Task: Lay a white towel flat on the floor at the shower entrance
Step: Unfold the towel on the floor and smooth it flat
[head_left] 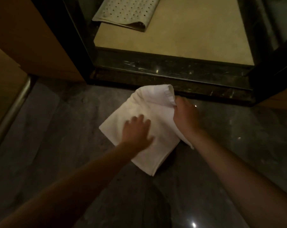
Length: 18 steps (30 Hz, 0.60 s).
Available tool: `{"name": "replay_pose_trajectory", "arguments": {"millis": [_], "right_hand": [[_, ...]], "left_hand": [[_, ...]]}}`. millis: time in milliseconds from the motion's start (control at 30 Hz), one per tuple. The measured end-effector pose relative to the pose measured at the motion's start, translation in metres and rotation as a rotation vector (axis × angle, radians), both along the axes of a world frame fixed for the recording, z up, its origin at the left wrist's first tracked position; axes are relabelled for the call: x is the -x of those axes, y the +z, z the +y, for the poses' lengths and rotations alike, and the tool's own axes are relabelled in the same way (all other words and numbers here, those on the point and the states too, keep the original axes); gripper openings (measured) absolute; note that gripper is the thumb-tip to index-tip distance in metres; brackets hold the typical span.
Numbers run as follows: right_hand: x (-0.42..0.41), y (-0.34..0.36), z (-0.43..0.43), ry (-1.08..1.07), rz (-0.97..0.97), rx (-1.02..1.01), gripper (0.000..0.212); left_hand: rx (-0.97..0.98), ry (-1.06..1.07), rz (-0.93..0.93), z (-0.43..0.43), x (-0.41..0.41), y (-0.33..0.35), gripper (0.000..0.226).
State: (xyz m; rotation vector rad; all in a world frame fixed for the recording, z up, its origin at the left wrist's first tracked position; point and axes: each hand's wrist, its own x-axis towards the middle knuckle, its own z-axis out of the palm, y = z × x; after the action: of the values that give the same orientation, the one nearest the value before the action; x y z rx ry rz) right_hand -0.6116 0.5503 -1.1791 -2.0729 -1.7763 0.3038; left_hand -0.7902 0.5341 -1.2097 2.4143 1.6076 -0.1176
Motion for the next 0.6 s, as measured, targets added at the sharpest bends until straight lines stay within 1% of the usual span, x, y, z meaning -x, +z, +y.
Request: {"name": "replay_pose_trajectory", "arguments": {"millis": [33,67,100,133,200,300,433,600], "right_hand": [[-0.001,-0.001,0.003,-0.006,0.002,-0.008,0.016],[-0.003,-0.002,0.006,-0.010,0.001,-0.011,0.014],[-0.006,-0.003,0.008,-0.016,-0.001,-0.006,0.013],[-0.008,-0.004,0.011,-0.023,-0.003,0.001,0.012],[-0.012,-0.008,0.015,-0.043,-0.006,0.011,0.012],[-0.013,-0.015,0.018,-0.061,0.018,0.001,0.012],[-0.016,-0.021,0.020,-0.085,0.042,-0.020,0.011],[-0.036,-0.027,0.010,-0.107,0.081,-0.033,0.009]], "left_hand": [[0.087,-0.034,-0.031,-0.012,-0.016,-0.004,0.070],[0.174,-0.042,-0.020,-0.022,-0.030,-0.008,0.081],[0.239,-0.035,0.016,-0.028,-0.041,-0.012,0.089],[0.274,-0.030,0.064,-0.031,-0.050,-0.016,0.093],[0.294,-0.055,0.156,-0.030,-0.058,-0.017,0.087],[0.278,-0.139,0.223,-0.019,-0.057,-0.014,0.071],[0.215,-0.247,0.218,-0.010,-0.038,-0.012,0.064],[0.126,-0.388,0.168,-0.002,0.011,-0.015,0.061]]}}
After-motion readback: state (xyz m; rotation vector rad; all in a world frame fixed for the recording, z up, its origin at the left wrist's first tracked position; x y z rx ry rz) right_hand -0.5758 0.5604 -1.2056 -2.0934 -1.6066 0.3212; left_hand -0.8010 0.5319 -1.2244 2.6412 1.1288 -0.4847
